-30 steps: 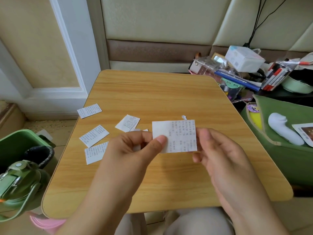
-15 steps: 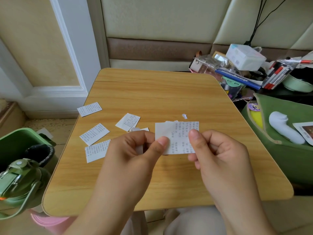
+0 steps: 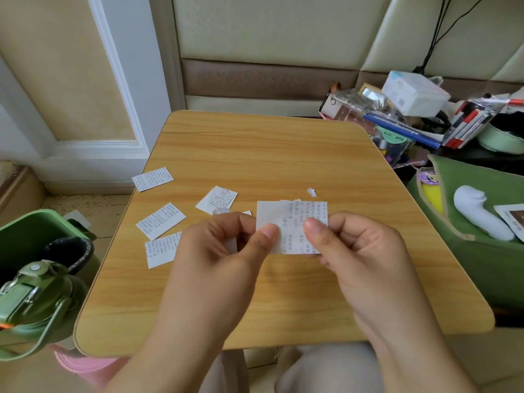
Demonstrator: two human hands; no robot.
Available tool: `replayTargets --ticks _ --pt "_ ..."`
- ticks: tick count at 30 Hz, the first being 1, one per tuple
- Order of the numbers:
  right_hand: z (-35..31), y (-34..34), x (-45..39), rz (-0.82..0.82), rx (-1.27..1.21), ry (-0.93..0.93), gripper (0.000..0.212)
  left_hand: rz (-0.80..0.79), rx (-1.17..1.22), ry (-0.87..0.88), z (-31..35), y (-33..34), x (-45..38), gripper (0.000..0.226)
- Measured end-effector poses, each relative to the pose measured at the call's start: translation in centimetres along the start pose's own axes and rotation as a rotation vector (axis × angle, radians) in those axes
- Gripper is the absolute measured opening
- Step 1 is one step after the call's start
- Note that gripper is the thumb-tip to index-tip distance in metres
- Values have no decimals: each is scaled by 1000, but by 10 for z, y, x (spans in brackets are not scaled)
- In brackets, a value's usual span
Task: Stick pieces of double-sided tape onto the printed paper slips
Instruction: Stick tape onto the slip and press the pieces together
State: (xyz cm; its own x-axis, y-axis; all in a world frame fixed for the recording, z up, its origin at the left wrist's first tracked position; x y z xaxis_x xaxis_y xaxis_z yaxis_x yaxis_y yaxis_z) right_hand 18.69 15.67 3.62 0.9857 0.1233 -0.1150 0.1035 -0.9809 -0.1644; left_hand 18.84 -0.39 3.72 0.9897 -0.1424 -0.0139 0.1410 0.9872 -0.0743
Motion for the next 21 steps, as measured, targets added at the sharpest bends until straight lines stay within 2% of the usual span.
replayTargets --ticks 3,5,7,9,12,15,16,19,21 --pt "15 -3 -6 -2 29 80 37 25 -226 48 -5 -2 -3 23" --pt "38 -6 -12 12 108 169 28 80 -576 168 -10 -6 -5 7" --pt "63 -5 -16 -3 255 258 25 81 -906 185 -24 -9 -11 32" --pt "84 1 -18 -40 403 319 31 33 -1083 190 -46 -6 -16 40" --pt "101 9 -19 -22 515 356 38 -112 -1137 204 -70 5 -21 26" --pt "107 10 -20 0 619 353 43 -171 -1165 140 -86 11 -23 22" --pt "106 10 -20 5 653 339 41 -178 -1176 129 -90 12 -24 22" --pt "101 7 -18 58 715 253 18 -170 -1155 127 -97 12 -25 25" --pt "97 9 -19 56 774 175 19 -165 -1137 128 -98 10 -26 26"
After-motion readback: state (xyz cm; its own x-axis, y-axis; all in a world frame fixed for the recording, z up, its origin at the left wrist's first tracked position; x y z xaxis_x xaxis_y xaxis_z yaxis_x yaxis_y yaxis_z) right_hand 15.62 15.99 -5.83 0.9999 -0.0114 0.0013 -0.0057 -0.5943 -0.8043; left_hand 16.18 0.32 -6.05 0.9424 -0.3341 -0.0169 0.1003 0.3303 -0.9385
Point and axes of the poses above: each hand's wrist, its own x-axis away from the middle knuckle, its own y-axis out of the palm, z = x × y, the point moved 6 cm from there along -x, towards the middle knuckle, and after that the axes turned 13 degrees about -z, right-handed, at the moved point
